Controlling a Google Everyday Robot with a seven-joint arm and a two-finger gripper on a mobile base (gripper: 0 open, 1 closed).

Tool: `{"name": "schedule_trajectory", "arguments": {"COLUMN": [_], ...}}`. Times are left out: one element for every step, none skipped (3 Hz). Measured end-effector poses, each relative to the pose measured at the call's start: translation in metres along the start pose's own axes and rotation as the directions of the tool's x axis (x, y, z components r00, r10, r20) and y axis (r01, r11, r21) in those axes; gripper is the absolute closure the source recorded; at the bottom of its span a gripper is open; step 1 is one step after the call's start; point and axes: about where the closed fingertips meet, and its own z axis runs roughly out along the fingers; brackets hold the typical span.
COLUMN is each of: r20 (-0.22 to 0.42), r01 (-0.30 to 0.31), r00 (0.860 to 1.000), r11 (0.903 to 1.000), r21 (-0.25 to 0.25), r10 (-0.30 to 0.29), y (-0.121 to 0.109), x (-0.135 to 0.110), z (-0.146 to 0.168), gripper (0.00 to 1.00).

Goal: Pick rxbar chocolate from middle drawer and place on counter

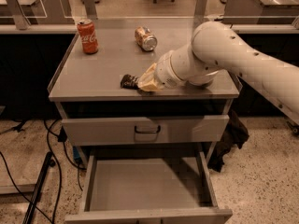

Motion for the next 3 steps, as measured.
{"name": "schedule_trajectory", "arguments": {"r20": [0.0, 0.0, 0.0], "r01": [0.0, 0.0, 0.0], "r00": [1.0, 1.0, 1.0], "r11": [1.0, 1.0, 1.0], "r21": [0.0, 0.0, 0.0], "r10": [0.0, 0.0, 0.0], "y": [0.0, 0.0, 0.0], "x": [0.0, 0.0, 0.0], "z": [0.0, 0.0, 0.0], "gripper": [0.6, 0.37, 0.14]}}
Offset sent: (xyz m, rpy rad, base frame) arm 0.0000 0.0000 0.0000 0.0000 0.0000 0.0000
